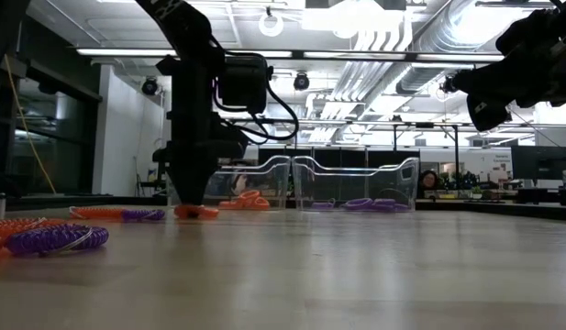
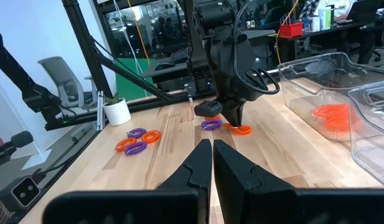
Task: Sort spring keychains
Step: Put the orange spring keychain into the left transparent bin
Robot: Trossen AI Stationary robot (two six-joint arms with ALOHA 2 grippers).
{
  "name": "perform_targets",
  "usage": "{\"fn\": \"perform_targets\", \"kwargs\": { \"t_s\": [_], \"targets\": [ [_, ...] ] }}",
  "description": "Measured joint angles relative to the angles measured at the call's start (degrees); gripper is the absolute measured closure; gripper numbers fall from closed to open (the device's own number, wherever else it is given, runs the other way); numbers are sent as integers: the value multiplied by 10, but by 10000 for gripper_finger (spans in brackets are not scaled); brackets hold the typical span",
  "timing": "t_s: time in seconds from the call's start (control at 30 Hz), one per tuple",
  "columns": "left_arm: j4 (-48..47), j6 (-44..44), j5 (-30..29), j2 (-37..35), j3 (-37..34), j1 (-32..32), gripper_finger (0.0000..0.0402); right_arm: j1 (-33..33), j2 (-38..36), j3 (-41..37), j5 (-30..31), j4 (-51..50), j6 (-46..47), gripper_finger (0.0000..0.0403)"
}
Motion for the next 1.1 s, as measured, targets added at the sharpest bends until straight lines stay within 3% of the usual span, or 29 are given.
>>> {"fn": "perform_targets", "kwargs": {
  "t_s": [0.93, 1.1],
  "targets": [
    [-147, 61, -7, -61, 144, -3, 400, 0, 0, 0, 0, 0, 0, 391],
    [-180, 74, -30, -60, 181, -2, 401, 0, 0, 0, 0, 0, 0, 391]
  ]
}}
